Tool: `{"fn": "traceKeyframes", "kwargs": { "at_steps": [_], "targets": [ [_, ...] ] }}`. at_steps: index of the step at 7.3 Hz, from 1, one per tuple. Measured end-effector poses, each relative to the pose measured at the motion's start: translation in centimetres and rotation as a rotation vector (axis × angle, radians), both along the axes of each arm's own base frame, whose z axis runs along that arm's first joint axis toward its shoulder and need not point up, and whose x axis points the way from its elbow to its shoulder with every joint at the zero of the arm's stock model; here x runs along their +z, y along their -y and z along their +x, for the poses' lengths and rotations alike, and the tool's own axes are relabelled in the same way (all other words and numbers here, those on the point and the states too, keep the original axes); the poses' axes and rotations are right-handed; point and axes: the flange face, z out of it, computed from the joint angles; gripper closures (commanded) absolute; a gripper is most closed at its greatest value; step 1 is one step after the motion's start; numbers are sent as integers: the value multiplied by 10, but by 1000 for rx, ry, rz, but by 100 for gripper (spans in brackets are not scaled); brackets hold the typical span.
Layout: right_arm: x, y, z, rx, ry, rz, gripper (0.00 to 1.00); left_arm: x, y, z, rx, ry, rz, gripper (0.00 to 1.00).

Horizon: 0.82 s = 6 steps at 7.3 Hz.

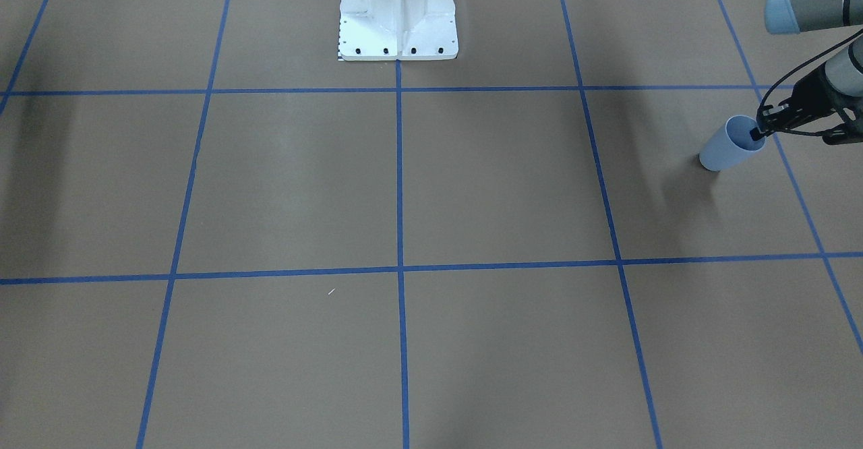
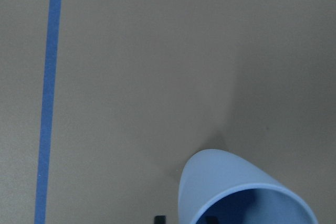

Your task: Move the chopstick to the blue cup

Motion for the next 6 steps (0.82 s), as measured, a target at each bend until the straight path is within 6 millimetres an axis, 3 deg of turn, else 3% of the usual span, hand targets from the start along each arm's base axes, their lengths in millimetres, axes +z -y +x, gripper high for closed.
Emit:
{"fn": "traceKeyframes", "kwargs": {
  "at_steps": [1, 3, 5, 6],
  "targets": [
    [-1, 0, 0, 4, 0, -4, 0, -12, 3, 2, -4, -30, -13, 100],
    [-5, 0, 0, 23, 0, -19, 0, -64, 33, 17, -51, -95, -54, 100],
    [-7, 0, 0, 29, 1, -20, 0, -152, 91, 48, -140, -129, -126, 100],
    [-8, 0, 0, 29, 4, -17, 0, -210, 116, 77, -172, -144, -174, 100]
  ]
}}
